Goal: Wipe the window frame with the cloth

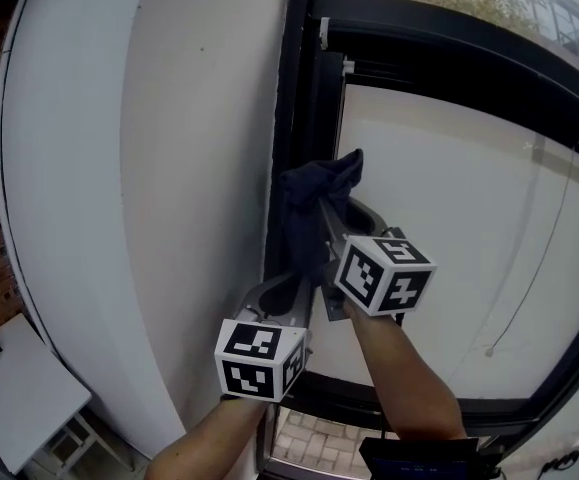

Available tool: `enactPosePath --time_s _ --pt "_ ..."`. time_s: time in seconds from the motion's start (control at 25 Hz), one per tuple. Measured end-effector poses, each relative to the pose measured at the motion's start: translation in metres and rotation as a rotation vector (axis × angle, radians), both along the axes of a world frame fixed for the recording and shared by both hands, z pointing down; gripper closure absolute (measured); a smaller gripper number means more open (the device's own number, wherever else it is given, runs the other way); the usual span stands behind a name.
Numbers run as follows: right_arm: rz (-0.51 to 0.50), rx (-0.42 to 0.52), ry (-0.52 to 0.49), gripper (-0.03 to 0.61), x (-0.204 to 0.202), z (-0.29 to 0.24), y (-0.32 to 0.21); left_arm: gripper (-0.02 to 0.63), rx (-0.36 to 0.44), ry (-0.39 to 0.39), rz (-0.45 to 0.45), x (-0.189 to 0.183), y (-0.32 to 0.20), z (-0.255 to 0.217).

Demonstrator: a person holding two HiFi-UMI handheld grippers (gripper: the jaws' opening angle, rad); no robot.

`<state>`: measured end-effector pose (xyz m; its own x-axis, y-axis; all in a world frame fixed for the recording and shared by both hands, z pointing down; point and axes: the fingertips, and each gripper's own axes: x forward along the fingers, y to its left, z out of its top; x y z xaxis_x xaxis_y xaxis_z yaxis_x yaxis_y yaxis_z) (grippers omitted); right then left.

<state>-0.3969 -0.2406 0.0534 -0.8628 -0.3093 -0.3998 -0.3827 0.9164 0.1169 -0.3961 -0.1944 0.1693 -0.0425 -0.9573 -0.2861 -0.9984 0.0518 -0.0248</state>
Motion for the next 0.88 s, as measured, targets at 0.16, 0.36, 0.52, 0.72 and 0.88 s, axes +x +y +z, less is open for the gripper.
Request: enactPosePath --time_s 0.16,0.36,0.52,0.72,0.88 --pt "0.013 0.029 -0.022 0.494 0.001 -0.018 0.001 0.614 0.027 0.009 0.011 -0.003 0.0 -0.012" --pt "0.02 0.056 -0.046 0.494 0.001 -0.04 0.002 0.614 0.029 -0.004 0.024 -0.005 -0.003 -0.022" --pt "0.026 0.076 -0.071 0.494 0.001 -0.059 0.002 0.614 0.043 -0.006 0.035 -0.007 -0.004 -0.032" --pt "0.06 0.129 -0.09 0.494 0.001 -0.082 0.004 0.614 0.064 0.011 0.035 -0.008 -0.007 -0.044" --pt "0.082 0.167 -0.098 0.494 0.001 -0.099 0.005 0.614 0.076 0.023 0.025 -0.01 -0.01 -0.052"
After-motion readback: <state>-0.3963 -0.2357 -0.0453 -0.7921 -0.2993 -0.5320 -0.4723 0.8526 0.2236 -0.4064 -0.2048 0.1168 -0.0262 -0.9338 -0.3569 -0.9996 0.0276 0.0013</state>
